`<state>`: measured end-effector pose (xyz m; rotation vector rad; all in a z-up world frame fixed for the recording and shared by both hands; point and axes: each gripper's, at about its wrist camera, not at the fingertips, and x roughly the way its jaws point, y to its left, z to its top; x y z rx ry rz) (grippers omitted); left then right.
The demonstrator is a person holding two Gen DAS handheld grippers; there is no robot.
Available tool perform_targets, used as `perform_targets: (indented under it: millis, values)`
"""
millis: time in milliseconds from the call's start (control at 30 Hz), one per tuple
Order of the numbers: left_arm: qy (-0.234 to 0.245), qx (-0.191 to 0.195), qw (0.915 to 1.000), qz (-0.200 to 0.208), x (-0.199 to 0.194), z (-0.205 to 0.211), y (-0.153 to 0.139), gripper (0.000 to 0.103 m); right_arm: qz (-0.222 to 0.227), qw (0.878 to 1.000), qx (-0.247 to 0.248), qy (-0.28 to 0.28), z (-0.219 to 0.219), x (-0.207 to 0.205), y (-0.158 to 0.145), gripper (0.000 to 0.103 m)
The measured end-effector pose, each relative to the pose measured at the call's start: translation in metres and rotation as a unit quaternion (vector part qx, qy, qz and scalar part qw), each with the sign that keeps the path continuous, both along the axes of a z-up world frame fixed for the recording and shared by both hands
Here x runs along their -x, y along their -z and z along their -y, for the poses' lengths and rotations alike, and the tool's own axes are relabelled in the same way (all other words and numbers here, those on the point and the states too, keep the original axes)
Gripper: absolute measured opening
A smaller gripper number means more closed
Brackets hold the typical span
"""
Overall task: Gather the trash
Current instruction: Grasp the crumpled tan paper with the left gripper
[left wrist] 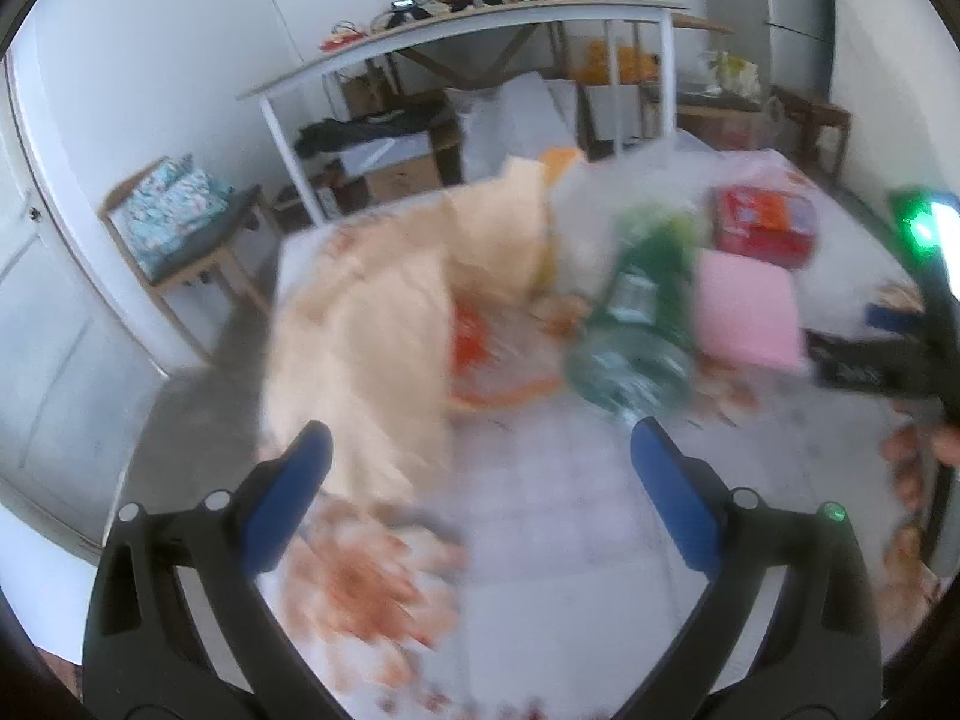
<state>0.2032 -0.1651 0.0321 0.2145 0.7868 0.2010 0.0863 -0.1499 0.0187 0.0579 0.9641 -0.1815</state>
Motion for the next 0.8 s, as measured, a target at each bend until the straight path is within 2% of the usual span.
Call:
perform_targets:
  millis: [67,133,233,300,333,433,467,500,533,667,700,767,800]
  values:
    - [-0.015,0.002,0.9998,0.010,-0.024,0.014,-0.001,0.096,0.000,1.000,0.000,0.000,0.000,0.000,0.000,0.098]
    - [-0.032,-0.003,0.9994,0.014,-0.053,0.048,0.003,0.096,0.000,1.000,0.000,0.000,0.000,0.000,0.000,0.098]
    - [-0.040,0.000,0.9988,0.028,-0.021,0.045,0.035,0.096,0.000,1.000,0.000,0.000,0.000,0.000,0.000,0.098]
    - [-0.031,0.014,0.9987,0.039,0.020,0.021,0.045,0.096,0.000,1.000,0.000,0.000,0.000,0.000,0.000,0.098]
    - [-0.024,0.021,0.9987,0.039,0.027,0.000,0.035,0.096,0.000,1.000,0.000,0.000,0.000,0.000,0.000,0.098]
    - [-0.019,0.046,0.9979,0.041,0.028,-0.012,0.012,0.096,0.000,1.000,0.000,0.000,0.000,0.000,0.000,0.098]
    - [-0.025,0.058,0.9969,0.046,0.028,0.000,0.013,0.096,0.000,1.000,0.000,0.000,0.000,0.000,0.000,0.098]
    - [-0.019,0.067,0.9965,0.046,0.035,-0.013,0.007,0.096,0.000,1.000,0.000,0.000,0.000,0.000,0.000,0.098]
    - [-0.023,0.075,0.9959,0.046,0.036,0.000,0.010,0.096,0.000,1.000,0.000,0.000,0.000,0.000,0.000,0.098]
    - [0.001,0.081,0.9966,0.016,0.059,-0.052,-0.012,0.096,0.000,1.000,0.000,0.000,0.000,-0.001,0.000,0.098]
    - [0.005,0.080,0.9968,0.007,0.061,-0.052,-0.012,0.096,0.000,1.000,0.000,0.000,0.000,-0.001,0.000,0.098]
    - [0.033,0.086,0.9955,-0.025,0.061,-0.072,-0.041,0.095,0.000,1.000,0.000,0.000,0.000,-0.001,0.000,0.098]
    - [0.036,0.078,0.9958,-0.033,0.064,-0.065,-0.038,0.094,0.000,1.000,0.000,0.000,0.000,-0.001,0.000,0.098]
